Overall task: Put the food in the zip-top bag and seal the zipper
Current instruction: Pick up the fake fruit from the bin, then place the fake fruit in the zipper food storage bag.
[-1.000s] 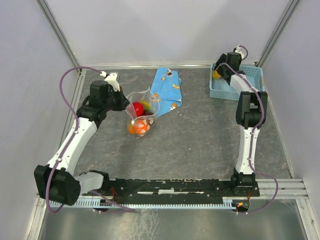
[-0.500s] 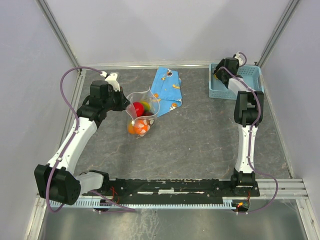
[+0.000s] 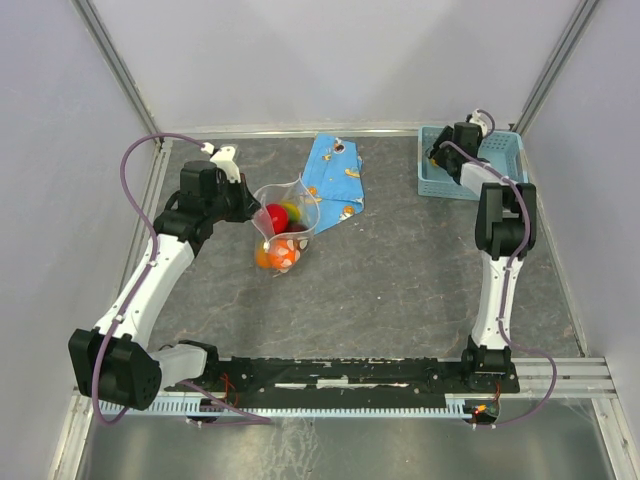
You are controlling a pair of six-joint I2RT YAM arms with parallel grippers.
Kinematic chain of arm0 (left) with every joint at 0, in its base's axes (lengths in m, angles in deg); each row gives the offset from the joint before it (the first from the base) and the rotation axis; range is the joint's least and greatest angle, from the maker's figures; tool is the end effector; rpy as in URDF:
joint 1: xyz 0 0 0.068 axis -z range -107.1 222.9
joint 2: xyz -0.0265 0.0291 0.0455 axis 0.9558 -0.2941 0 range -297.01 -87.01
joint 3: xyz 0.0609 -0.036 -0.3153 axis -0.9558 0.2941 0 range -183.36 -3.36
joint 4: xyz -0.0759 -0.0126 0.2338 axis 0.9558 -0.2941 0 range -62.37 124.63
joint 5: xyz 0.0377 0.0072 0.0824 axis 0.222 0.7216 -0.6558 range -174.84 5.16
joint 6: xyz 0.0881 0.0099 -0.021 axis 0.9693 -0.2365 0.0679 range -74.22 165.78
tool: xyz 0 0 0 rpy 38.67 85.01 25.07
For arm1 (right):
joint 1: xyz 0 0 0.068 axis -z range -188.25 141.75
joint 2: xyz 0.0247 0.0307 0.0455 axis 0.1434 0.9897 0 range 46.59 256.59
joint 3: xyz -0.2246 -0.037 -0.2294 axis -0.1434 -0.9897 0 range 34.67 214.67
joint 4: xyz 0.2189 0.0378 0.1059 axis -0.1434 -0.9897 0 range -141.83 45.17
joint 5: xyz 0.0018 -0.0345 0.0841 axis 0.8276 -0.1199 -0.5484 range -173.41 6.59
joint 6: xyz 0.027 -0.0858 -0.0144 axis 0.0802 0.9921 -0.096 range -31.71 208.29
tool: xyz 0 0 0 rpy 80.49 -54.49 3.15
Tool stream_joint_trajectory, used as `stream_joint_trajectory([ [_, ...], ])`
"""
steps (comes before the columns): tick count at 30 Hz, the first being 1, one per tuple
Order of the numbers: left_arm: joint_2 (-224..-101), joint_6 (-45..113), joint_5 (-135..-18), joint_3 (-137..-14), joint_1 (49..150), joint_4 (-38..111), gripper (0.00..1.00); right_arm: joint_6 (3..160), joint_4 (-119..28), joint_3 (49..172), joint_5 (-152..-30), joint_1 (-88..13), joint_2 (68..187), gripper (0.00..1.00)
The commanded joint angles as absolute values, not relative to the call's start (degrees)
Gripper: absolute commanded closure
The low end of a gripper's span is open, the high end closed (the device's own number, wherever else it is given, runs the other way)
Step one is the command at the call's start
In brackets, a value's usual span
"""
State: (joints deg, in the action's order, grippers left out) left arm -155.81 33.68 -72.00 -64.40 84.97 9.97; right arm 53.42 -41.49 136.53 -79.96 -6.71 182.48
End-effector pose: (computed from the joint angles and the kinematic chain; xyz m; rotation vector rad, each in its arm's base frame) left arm 0.2603 -0.0742 0.3541 0.1327 2.1558 -0.4851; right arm 0.6030 -0.0211 0.1757 0.6963 2.0008 0.2847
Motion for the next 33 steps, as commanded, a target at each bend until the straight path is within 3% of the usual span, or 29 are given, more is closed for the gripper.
stream_joint_trajectory([
  [1,-154.6,31.4,-69.4,-64.9,84.7,12.8,0.97,58.0,-39.7,131.8,-80.6,-6.5,172.6,0.51],
  [17,-153.3,30.7,-67.1,-64.6,84.7,13.9,0.97,62.3,-46.3,117.7,-88.9,-8.3,151.0,0.52],
  [33,-152.9,30.4,-66.6,-64.3,84.7,14.4,0.97,67.0,-56.3,108.1,-91.9,-23.7,129.0,0.51],
])
